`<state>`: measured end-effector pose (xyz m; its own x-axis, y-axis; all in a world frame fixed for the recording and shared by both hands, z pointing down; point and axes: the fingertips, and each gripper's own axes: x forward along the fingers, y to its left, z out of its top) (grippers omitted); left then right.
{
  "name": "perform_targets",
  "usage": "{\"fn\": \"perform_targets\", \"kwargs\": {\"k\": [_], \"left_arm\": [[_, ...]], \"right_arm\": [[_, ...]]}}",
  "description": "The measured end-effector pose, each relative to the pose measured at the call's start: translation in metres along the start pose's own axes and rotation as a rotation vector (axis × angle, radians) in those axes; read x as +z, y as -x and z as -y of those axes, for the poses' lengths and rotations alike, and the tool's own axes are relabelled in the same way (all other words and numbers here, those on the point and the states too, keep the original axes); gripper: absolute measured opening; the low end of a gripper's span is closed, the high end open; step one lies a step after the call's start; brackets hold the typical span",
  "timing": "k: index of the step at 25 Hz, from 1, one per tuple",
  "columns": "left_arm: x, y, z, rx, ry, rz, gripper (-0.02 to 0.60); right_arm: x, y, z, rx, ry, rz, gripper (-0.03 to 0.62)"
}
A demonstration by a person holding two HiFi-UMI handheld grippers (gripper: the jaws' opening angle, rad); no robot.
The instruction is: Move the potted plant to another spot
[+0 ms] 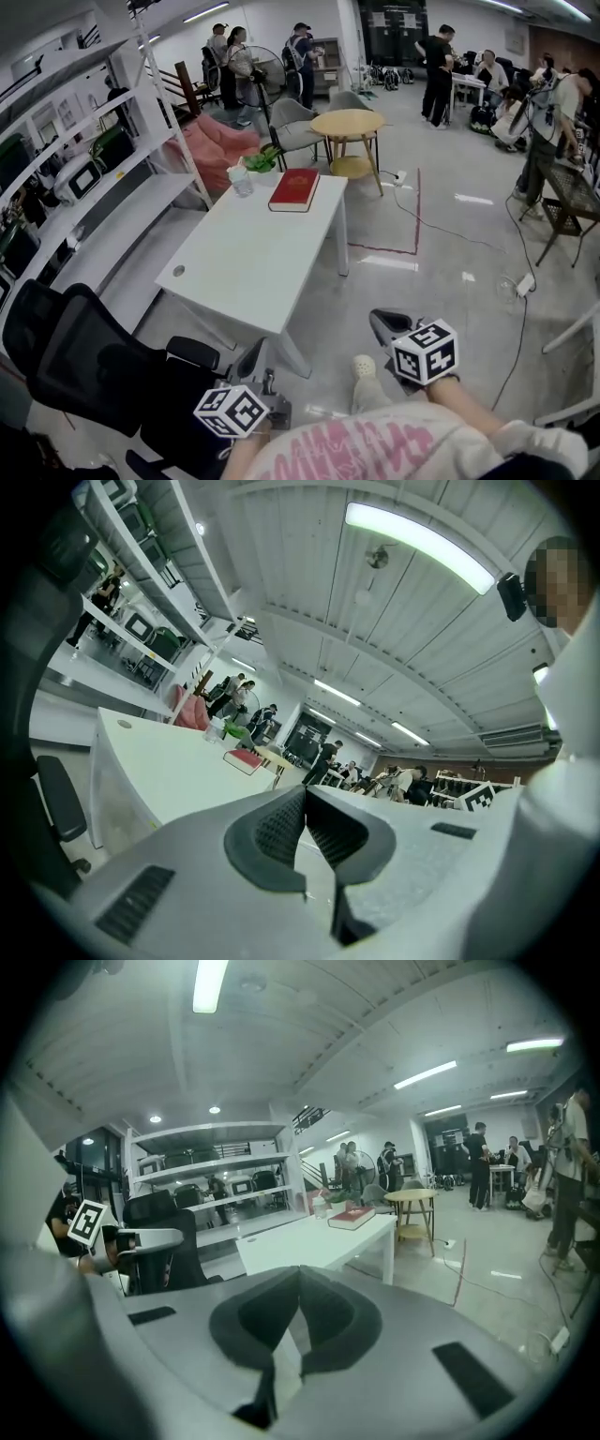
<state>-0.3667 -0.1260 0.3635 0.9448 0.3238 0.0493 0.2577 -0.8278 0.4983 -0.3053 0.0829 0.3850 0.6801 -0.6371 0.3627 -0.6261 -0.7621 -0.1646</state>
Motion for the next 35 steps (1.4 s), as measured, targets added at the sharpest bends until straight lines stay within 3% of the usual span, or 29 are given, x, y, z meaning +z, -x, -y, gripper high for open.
{"fn": "perform_targets", "kwargs": {"k": [6, 17, 27, 31, 35], "left_arm": [[0.013, -0.054, -0.021, 0.021, 0.003, 0.013, 0.004], [0.059, -0.175, -0.045, 0.065, 0.005, 0.062, 0.005], [0.105, -0.268, -0.056, 0.1, -0.02, 0.181, 0.005], [0.1, -0.297, -0.057, 0.091, -0.013, 0.189, 0.004], [0.082, -0.315, -0.065, 0.112, 0.01, 0.146, 0.004]], "right_arm": [[0.02, -0.051, 0.036, 0.016, -0.005, -0.001, 0.006], [0.099, -0.152, 0.121, 0.083, -0.004, 0.006, 0.006], [0.175, -0.213, 0.195, 0.138, 0.055, 0.081, 0.006], [0.178, -0.228, 0.218, 0.161, 0.04, 0.068, 0.006], [0.17, -0.243, 0.232, 0.175, 0.008, 0.034, 0.006]]}}
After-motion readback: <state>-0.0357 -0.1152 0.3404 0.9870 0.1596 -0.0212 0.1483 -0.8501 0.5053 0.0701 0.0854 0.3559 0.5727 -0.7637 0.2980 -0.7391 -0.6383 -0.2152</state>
